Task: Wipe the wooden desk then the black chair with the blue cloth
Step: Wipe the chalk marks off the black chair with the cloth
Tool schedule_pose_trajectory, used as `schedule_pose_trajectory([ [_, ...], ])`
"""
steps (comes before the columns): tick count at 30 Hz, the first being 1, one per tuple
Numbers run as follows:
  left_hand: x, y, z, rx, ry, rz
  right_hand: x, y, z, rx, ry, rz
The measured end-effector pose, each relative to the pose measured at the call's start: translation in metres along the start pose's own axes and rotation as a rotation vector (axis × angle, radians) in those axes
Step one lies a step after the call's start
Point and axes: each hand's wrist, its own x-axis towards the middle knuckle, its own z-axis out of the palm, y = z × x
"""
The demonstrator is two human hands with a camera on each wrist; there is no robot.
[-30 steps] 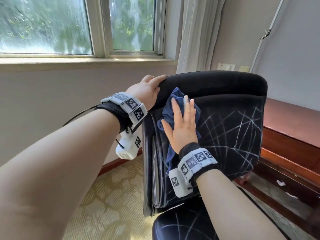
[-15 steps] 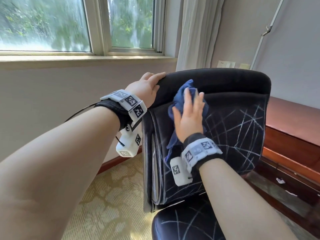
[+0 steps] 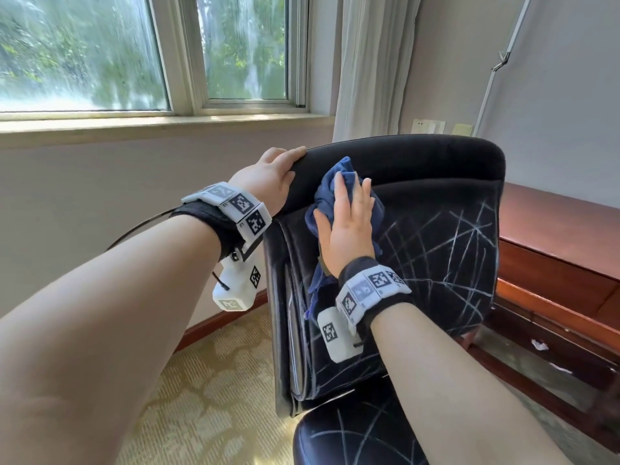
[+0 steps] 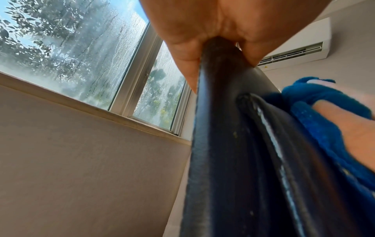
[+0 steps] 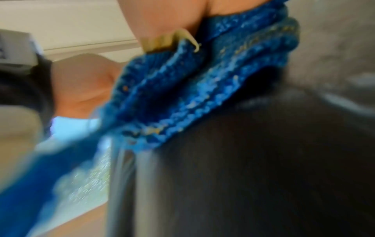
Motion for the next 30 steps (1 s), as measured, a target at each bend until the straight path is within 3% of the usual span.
schedule_pose_trajectory([
  [4,0.001,0.000,-0.001,0.010,-0.004,0.012,0.007,0.011,-0.006,0.074,0.130,0.162],
  [6,-0.001,-0.002,-0.001,0.019,-0.011,0.026,-0.012,0.010,-0.001,0.103,0.113,0.193],
  [10,-0.003,-0.001,-0.004,0.057,-0.044,0.059,-0.049,0.007,0.014,0.000,0.014,0.001],
  [13,-0.001,-0.001,-0.003,0.088,-0.058,0.096,-0.032,0.007,0.006,0.024,-0.059,-0.013],
  [15,0.002,-0.001,-0.003,0.128,-0.084,0.127,-0.014,0.012,-0.006,0.027,-0.029,0.042],
  [18,0.008,-0.001,-0.006,0.332,-0.111,0.191,0.004,0.028,-0.019,0.044,0.066,0.240],
  [20,0.013,0.004,-0.006,0.494,-0.144,0.253,-0.007,0.033,-0.021,-0.006,0.005,0.287],
  [23,0.019,0.017,-0.002,0.599,-0.218,0.279,-0.033,0.030,-0.016,-0.068,-0.179,0.215],
  [27,0.021,0.027,0.011,0.661,-0.134,0.241,-0.020,0.037,-0.015,-0.126,-0.150,0.124],
  [30,0.019,0.022,0.018,0.658,-0.067,0.256,0.005,0.047,-0.022,-0.091,-0.087,0.153],
])
